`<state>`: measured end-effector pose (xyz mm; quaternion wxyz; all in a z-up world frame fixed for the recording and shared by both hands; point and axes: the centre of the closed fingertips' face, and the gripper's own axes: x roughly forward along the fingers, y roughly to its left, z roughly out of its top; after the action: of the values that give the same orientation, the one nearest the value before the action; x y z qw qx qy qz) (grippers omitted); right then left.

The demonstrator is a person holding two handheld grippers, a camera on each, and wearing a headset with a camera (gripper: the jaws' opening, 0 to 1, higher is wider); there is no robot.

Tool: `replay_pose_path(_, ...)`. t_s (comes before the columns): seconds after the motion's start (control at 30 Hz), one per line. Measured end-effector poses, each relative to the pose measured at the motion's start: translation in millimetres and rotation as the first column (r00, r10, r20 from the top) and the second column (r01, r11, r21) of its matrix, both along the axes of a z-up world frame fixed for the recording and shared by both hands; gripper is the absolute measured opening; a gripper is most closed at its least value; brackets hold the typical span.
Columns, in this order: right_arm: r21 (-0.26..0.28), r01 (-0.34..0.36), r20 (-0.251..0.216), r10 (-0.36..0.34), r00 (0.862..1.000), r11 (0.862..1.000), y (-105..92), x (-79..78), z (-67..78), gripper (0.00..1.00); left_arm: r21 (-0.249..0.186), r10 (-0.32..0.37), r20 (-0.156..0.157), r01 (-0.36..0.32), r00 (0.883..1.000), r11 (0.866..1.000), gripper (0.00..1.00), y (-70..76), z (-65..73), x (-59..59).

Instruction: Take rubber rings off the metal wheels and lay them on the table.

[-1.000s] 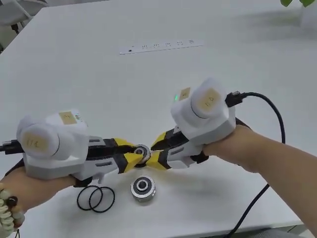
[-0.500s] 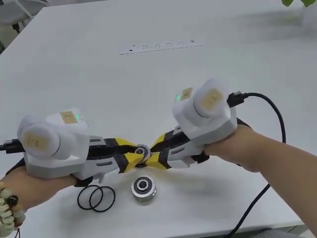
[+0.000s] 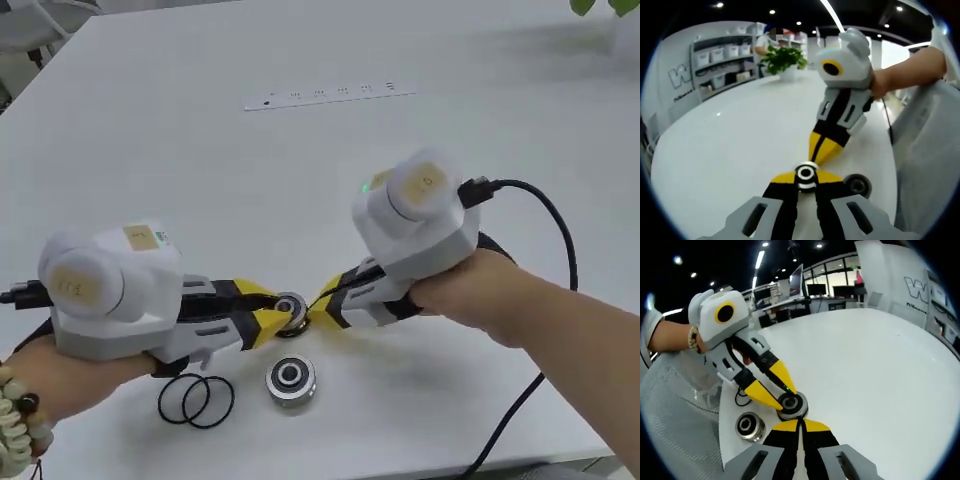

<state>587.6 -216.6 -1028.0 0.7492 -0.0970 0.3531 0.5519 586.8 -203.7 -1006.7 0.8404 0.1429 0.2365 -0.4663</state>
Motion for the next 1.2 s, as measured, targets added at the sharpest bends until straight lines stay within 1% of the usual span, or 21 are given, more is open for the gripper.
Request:
replay_pose_path(0.03, 0.009, 0.02, -0.028, -0.02, 0.999, 1.0, -1.3, -0.2, 0.1, 0.0, 0.001, -0.001, 0.001, 0.001, 1.0, 1.0, 0.13, -0.1, 0.0, -0.2)
replay_pose_path(0.07, 0.019, 0.03, -0.042, -0.029, 0.999, 0.999, -1.2, 0.3, 0.9, 0.0, 0.001, -0.002, 0.0, 0.002, 1.0, 1.0, 0.13, -0.3, 0.0, -0.2)
replay_pose_path(0.13, 0.03, 0.074, -0.105, -0.07, 0.992, 0.997, -2.9, -0.5, 1.5, 0.0, 0.001, -0.004, 0.001, 0.004, 1.0, 1.0, 0.13, -0.7, 0.0, -0.6)
replay_pose_path(0.17, 0.042, 0.083, -0.12, -0.078, 0.99, 0.996, -2.5, -0.2, 2.8, 0.0, 0.001, -0.006, 0.001, 0.006, 1.0, 1.0, 0.13, -1.0, 0.0, -0.9)
replay_pose_path(0.23, 0.067, 0.085, -0.114, -0.077, 0.991, 0.994, -3.3, 1.5, 7.2, 0.0, 0.002, -0.006, 0.001, 0.006, 1.0, 1.0, 0.13, -1.1, 0.0, -0.9)
replay_pose_path(0.4, 0.057, 0.088, -0.116, -0.081, 0.99, 0.994, -2.6, -1.2, 6.8, 0.0, 0.001, -0.007, 0.001, 0.007, 1.0, 1.0, 0.13, -1.2, 0.2, -1.2)
replay_pose_path(0.5, 0.068, 0.11, -0.158, -0.098, 0.983, 0.992, -4.2, -1.2, 7.0, 0.0, 0.001, -0.008, 0.001, 0.008, 1.0, 1.0, 0.13, -1.5, 0.3, -1.5)
replay_pose_path(0.7, 0.057, 0.143, -0.198, -0.129, 0.972, 0.988, -3.1, -5.9, 4.2, 0.0, -0.001, -0.014, 0.001, 0.014, 1.0, 1.0, 0.13, -2.0, 0.3, -2.3)
replay_pose_path(0.8, 0.07, 0.199, -0.268, -0.173, 0.948, 0.978, -4.2, -5.2, 3.5, 0.0, -0.003, -0.014, 0.001, 0.014, 1.0, 1.0, 0.13, -2.1, 0.4, -2.7)
replay_pose_path(0.83, 0.072, 0.206, -0.276, -0.179, 0.944, 0.976, -4.8, -3.9, 3.4, 0.0, -0.003, -0.014, 0.001, 0.014, 1.0, 1.0, 0.13, -2.3, 0.5, -2.9)
replay_pose_path(0.87, 0.078, 0.202, -0.274, -0.174, 0.946, 0.976, -6.5, -2.1, 4.1, 0.0, -0.003, -0.014, 0.001, 0.014, 1.0, 1.0, 0.13, -2.4, 0.6, -3.0)
replay_pose_path(0.9, 0.083, 0.205, -0.281, -0.174, 0.944, 0.975, -7.0, -2.2, 5.1, 0.0, -0.003, -0.014, 0.001, 0.014, 1.0, 1.0, 0.13, -2.5, 0.6, -3.0)
replay_pose_path(0.93, 0.107, 0.229, -0.31, -0.186, 0.932, 0.967, -5.8, -1.4, 9.5, 0.0, -0.002, -0.014, 0.001, 0.014, 1.0, 1.0, 0.13, -2.5, 0.6, -3.0)
replay_pose_path(0.97, 0.128, 0.239, -0.328, -0.187, 0.926, 0.962, -4.3, -1.4, 13.0, 0.0, -0.002, -0.014, 0.001, 0.014, 1.0, 1.0, 0.13, -2.6, 0.6, -3.0)
replay_pose_path(1.0, 0.154, 0.255, -0.347, -0.19, 0.918, 0.954, -2.1, -1.1, 17.6, 0.0, -0.002, -0.014, 0.001, 0.014, 1.0, 1.0, 0.13, -2.6, 0.7, -3.1)
replay_pose_path(1.03, 0.136, 0.256, -0.372, -0.19, 0.909, 0.957, -3.6, -2.3, 14.8, 0.0, -0.003, -0.015, 0.001, 0.015, 1.0, 1.0, 0.13, -2.7, 0.7, -3.2)
replay_pose_path(1.07, 0.133, 0.249, -0.346, -0.19, 0.919, 0.959, -4.5, 0.8, 12.9, 0.0, -0.003, -0.015, 0.0, 0.015, 1.0, 1.0, 0.13, -2.8, 0.7, -3.2)
replay_pose_path(1.1, 0.132, 0.253, -0.35, -0.193, 0.916, 0.959, -3.5, 0.2, 13.0, 0.0, -0.003, -0.014, 0.001, 0.014, 1.0, 1.0, 0.13, -2.8, 0.7, -3.3)
replay_pose_path(1.13, 0.135, 0.259, -0.367, -0.195, 0.91, 0.956, -2.3, -1.3, 14.5, 0.0, -0.004, -0.015, 0.002, 0.015, 1.0, 1.0, 0.13, -2.9, 0.8, -3.3)
replay_pose_path(1.2, 0.119, 0.246, -0.342, -0.193, 0.92, 0.962, -2.1, 0.1, 14.8, 0.0, -0.003, -0.018, 0.004, 0.018, 1.0, 1.0, 0.13, -2.8, 0.7, -3.3)
